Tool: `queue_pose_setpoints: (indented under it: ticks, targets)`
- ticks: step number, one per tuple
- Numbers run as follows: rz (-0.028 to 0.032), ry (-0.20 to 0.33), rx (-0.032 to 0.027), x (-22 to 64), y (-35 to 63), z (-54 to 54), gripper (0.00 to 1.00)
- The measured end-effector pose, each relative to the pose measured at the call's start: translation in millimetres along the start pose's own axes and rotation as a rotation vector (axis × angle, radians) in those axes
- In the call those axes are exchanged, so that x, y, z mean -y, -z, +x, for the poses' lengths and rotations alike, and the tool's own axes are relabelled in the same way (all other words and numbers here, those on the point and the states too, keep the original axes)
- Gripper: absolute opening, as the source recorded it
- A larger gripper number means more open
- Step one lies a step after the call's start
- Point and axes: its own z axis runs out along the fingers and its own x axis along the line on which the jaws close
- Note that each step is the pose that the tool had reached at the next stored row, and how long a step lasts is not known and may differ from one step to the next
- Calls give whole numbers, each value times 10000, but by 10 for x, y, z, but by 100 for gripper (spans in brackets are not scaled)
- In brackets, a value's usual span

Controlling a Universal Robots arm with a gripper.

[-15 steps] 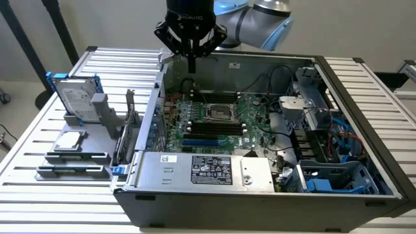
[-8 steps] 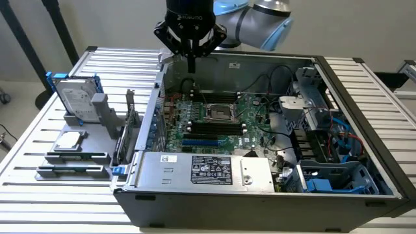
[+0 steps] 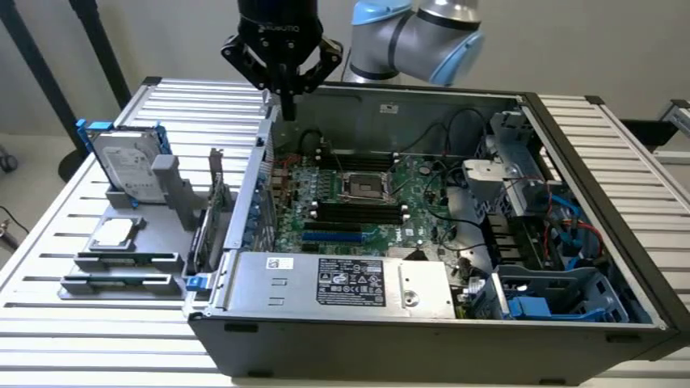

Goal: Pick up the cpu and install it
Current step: 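Reach for the cpu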

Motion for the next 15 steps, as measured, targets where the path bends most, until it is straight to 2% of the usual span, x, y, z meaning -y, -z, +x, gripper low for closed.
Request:
queue_pose_setpoints:
  ticks: [15]
  targets:
    - [0, -2, 0, 49, -18, 679, 11]
